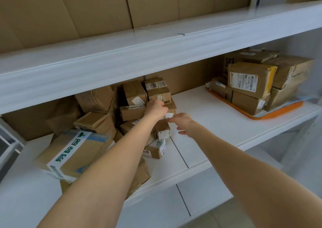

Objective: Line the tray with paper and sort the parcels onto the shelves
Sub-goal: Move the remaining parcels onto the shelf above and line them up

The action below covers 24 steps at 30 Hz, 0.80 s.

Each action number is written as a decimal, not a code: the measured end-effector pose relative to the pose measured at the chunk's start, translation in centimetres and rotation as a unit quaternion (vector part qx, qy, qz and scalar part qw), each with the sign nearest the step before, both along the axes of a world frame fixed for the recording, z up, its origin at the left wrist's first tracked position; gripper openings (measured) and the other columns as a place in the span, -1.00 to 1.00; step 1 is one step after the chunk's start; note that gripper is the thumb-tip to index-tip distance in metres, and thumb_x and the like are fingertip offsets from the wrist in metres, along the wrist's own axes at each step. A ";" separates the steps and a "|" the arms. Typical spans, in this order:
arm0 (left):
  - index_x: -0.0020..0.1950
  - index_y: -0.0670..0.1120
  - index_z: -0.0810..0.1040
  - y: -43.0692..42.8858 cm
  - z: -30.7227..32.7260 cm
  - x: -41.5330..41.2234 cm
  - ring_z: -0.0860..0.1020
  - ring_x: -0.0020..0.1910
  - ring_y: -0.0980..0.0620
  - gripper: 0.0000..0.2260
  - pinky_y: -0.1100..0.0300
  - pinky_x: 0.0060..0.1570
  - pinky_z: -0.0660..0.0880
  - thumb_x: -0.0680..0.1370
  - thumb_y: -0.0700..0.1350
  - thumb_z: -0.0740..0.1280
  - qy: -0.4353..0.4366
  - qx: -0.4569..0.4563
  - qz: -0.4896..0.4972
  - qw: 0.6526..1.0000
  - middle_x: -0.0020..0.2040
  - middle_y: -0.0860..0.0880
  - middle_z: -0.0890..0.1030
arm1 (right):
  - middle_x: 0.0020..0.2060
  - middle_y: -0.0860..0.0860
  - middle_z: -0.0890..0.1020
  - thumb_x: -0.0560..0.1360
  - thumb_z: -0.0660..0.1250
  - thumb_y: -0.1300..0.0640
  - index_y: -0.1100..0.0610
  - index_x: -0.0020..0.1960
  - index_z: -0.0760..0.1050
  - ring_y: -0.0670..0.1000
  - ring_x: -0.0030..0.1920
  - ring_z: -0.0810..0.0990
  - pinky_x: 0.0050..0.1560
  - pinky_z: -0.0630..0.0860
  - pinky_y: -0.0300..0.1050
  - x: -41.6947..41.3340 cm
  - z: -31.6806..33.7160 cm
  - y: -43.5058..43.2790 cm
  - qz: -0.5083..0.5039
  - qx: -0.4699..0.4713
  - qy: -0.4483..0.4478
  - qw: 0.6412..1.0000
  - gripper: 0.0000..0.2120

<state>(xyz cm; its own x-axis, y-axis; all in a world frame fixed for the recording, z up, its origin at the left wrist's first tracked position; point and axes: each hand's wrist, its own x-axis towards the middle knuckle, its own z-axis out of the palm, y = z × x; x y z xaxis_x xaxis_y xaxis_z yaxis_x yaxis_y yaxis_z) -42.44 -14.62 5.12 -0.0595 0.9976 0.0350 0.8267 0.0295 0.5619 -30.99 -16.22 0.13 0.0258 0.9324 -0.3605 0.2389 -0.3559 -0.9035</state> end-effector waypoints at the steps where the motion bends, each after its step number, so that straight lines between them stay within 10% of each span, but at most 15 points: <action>1: 0.16 -0.13 0.56 -0.2 0.2 -0.1 0.52 0.14 -0.09 -0.78 0.18 0.00 0.43 0.55 -0.16 0.25 0.002 -0.003 0.010 1.000 0.25 -0.14 0.53 | 0.19 0.08 0.49 0.51 0.39 0.04 0.12 0.33 0.40 0.08 0.13 0.48 0.01 0.47 -0.08 -0.2 0.3 -0.3 0.009 0.001 0.002 1.000 -0.56; 5: 0.32 -0.25 0.43 -1.4 0.9 0.0 0.52 0.01 -0.07 -0.64 0.17 -0.16 0.39 0.55 -0.16 0.25 0.006 -0.069 0.033 0.997 0.17 -0.20 0.54 | 0.12 0.05 0.44 0.52 0.38 0.05 0.13 0.35 0.34 0.06 0.10 0.46 0.03 0.47 -0.08 -0.3 1.0 -0.9 0.028 0.014 0.005 1.000 -0.53; 12: -0.01 -0.11 0.56 -3.7 1.7 0.1 0.46 -0.01 -0.04 -0.91 0.14 -0.04 0.41 0.53 -0.20 0.28 0.039 -0.067 -0.015 0.997 -0.01 -0.06 0.48 | 0.02 0.06 0.45 0.54 0.35 0.14 0.14 0.22 0.34 0.07 0.03 0.47 0.00 0.49 -0.06 -0.2 1.0 -1.6 -0.001 0.016 0.025 1.000 -0.69; 24: 0.17 -0.16 0.61 -7.0 3.9 -3.0 0.53 0.12 -0.09 -0.76 0.19 -0.01 0.44 0.55 -0.27 0.25 0.059 -0.036 -0.027 0.997 0.17 -0.12 0.59 | -0.18 0.05 0.53 0.43 0.42 0.22 0.19 -0.01 0.52 0.00 -0.14 0.48 0.06 0.56 -0.02 -4.1 3.6 -5.5 0.010 0.030 0.018 0.999 -0.84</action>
